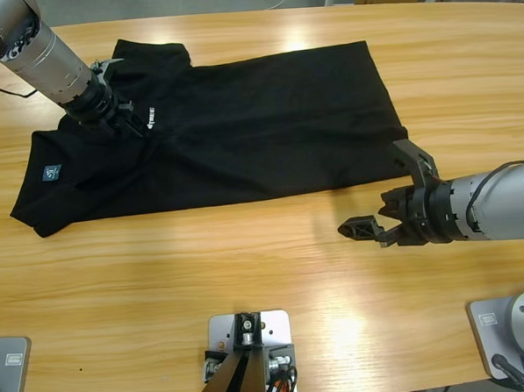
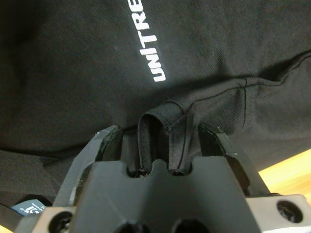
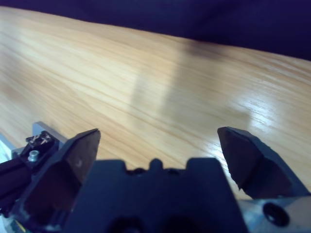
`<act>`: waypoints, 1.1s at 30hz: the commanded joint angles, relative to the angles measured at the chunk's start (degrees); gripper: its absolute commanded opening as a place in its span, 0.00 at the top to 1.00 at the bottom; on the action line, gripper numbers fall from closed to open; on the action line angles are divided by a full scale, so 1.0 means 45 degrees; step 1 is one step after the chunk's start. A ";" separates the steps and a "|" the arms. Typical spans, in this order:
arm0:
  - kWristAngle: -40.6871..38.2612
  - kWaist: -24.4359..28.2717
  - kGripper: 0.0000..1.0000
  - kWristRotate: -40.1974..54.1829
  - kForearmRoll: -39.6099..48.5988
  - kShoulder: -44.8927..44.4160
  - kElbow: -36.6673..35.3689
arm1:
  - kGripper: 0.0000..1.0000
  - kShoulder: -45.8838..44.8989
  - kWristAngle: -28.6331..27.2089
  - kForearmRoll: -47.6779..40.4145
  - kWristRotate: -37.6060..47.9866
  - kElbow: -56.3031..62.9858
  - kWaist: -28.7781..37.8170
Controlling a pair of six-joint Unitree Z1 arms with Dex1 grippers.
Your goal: Fold clothes
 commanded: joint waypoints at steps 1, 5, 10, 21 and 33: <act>-0.0346 0.0167 0.79 0.0384 -0.0244 0.0981 0.0471 | 0.00 0.0357 0.0278 -0.0133 0.0166 0.0289 0.0130; -0.0463 0.0155 0.78 0.0412 -0.0244 0.1114 0.0486 | 0.00 0.0291 0.0278 -0.0133 0.0170 0.0301 0.0130; -0.0483 0.0022 0.93 0.0392 -0.0244 0.0950 0.0522 | 0.00 0.0299 0.0262 -0.0133 0.0170 0.0309 0.0130; -0.0288 -0.0677 1.00 0.0509 -0.0342 -0.0300 0.1139 | 0.01 0.0517 0.0274 -0.0231 0.0170 0.0309 0.0130; -0.0143 -0.2290 1.00 0.1048 -0.1013 -0.2015 0.3619 | 0.01 0.0814 0.0395 -0.0543 0.0131 0.0422 0.0130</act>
